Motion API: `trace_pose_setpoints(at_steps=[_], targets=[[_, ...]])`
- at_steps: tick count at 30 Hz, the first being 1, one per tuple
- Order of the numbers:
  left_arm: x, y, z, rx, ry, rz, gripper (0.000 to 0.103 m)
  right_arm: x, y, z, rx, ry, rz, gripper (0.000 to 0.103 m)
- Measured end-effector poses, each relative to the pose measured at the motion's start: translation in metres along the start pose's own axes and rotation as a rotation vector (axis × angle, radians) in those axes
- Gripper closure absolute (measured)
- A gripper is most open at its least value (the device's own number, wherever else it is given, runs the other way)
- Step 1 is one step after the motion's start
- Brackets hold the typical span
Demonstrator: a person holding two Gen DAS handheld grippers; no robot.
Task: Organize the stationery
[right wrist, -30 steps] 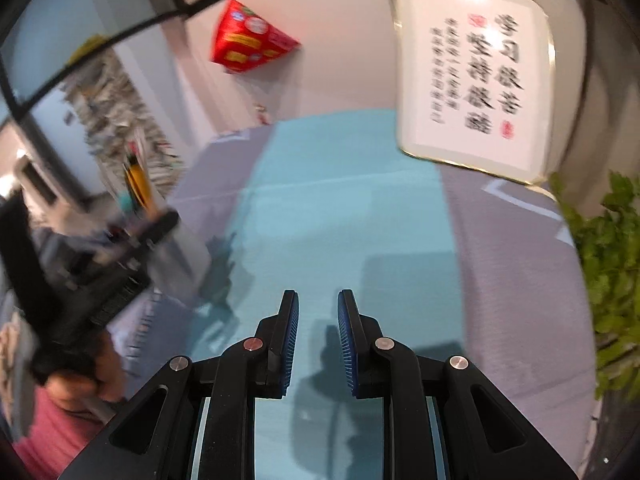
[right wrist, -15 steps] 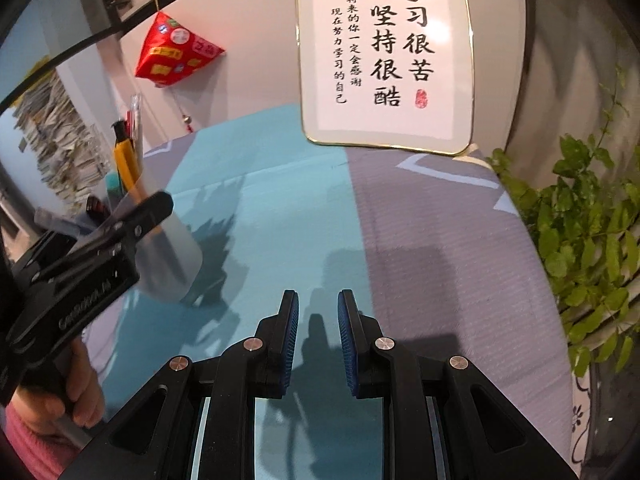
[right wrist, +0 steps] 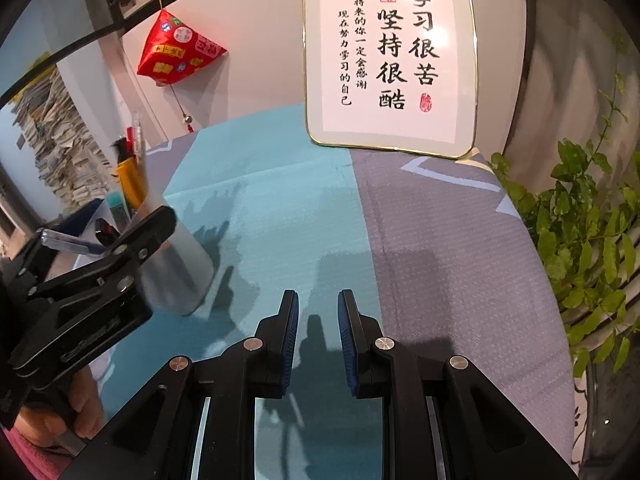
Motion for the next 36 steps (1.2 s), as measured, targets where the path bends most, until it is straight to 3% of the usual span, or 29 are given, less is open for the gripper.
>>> trace_pose_setpoints(at_steps=[10,15,21,28,31,36], targets=[[0.016,0.001,-0.055,0.010,0.062,-0.026,0.004,0.013,-0.003,-0.050,-0.058,-0.049,-0.022,0.082],[0.017,0.007,-0.106,-0.062,0.088,-0.025,0.002,0.029,-0.003,-0.093,-0.120,-0.064,-0.052,0.081],[0.024,0.014,-0.172,-0.155,0.099,-0.072,0.001,0.047,-0.004,-0.160,-0.235,-0.084,-0.063,0.065],[0.028,0.020,-0.241,-0.198,0.042,-0.134,0.001,0.069,-0.012,-0.243,-0.395,-0.128,-0.095,0.036],[0.027,0.024,-0.272,-0.236,0.081,-0.139,0.001,0.085,-0.020,-0.275,-0.466,-0.154,-0.131,0.026],[0.027,0.024,-0.310,-0.304,0.070,-0.153,0.001,0.094,-0.033,-0.304,-0.518,-0.167,-0.127,0.023]])
Point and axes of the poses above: each gripper's, at about its wrist camera, not at the fingertips, and z roughly the way its jaws point, x to its left, y to its top, the point moved 1 cm from there along z, roughly the way its jaws point, and after that the axes turned 7 degrees about -z, right-handed, at the moved point
